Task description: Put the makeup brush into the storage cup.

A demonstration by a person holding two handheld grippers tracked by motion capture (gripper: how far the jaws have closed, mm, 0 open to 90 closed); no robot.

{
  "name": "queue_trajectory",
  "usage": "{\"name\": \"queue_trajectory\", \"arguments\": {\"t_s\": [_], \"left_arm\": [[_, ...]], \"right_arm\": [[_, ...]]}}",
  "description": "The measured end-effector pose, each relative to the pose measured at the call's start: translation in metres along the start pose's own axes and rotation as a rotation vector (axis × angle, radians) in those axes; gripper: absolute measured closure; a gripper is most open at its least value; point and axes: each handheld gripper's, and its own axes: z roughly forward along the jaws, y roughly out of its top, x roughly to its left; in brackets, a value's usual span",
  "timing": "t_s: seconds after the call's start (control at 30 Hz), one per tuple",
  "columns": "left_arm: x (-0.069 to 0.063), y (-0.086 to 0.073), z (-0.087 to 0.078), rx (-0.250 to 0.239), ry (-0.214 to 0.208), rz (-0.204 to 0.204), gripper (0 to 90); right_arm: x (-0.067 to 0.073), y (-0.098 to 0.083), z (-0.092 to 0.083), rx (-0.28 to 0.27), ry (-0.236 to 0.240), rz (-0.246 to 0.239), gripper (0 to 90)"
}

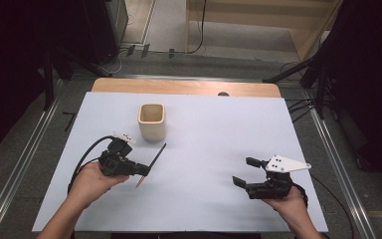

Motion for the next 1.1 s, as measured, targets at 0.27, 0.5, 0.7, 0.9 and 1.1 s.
{"name": "queue_trajectory", "arguments": {"t_s": [0.27,0.5,0.7,0.9,1.1], "left_arm": [[-0.003,0.002,0.004,-0.029,-0.087,0.002,83.9],[-0.007,0.008,0.009,-0.014,-0.093,0.044,83.8],[-0.013,0.019,0.015,0.033,-0.089,0.117,83.9],[-0.018,0.031,0.023,0.108,-0.106,0.182,83.8],[-0.021,0.038,0.024,0.147,-0.102,0.236,83.9]], "right_arm": [[0.0,0.002,0.002,-0.006,0.047,0.002,20.7],[0.001,0.007,0.008,0.0,0.067,-0.013,21.1],[0.004,0.018,0.014,0.017,0.083,-0.042,21.0],[0.004,0.032,0.027,0.053,0.153,-0.068,20.9],[0.002,0.038,0.031,0.09,0.197,-0.095,20.9]]}}
